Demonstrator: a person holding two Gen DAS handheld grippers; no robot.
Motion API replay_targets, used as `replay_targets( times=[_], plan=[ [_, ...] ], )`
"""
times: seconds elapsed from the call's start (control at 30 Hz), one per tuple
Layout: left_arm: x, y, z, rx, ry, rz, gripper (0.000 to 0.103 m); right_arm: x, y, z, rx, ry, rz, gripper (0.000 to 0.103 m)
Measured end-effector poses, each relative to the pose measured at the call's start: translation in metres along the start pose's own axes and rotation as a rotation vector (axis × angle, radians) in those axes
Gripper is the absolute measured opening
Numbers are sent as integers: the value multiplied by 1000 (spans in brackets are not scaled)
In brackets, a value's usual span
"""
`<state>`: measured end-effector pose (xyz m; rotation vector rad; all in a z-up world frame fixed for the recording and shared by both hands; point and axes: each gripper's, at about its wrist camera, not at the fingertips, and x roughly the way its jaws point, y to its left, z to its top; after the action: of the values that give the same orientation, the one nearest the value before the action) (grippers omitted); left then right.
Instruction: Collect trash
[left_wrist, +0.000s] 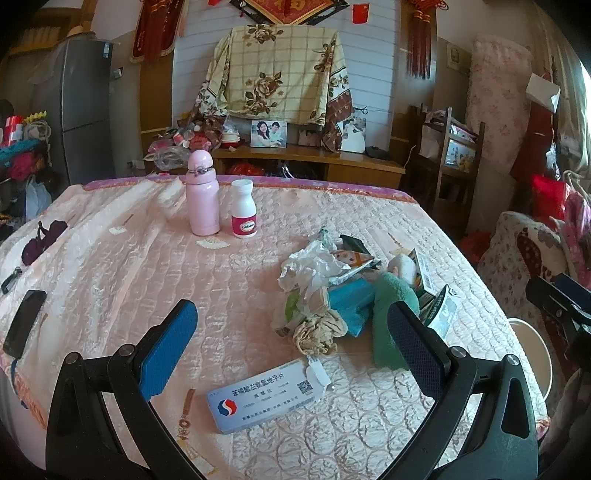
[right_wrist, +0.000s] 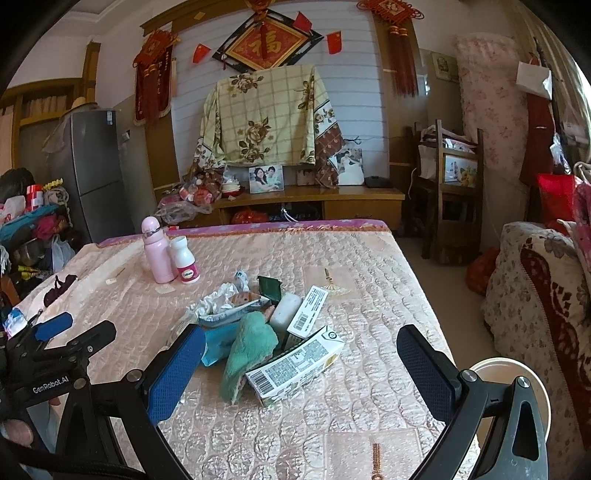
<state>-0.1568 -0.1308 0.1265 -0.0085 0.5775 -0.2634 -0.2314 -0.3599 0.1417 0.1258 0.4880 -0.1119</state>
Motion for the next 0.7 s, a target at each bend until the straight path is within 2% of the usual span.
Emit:
replay_targets(
  times=[0.5,0.7],
  plan=[
    [5,4,-4,-5,21,6,102,12,6,-7,-30,47,18,103],
    [9,15,-10,-5,62,-16,102,20,8,-12,-45,85,33,103]
  ],
)
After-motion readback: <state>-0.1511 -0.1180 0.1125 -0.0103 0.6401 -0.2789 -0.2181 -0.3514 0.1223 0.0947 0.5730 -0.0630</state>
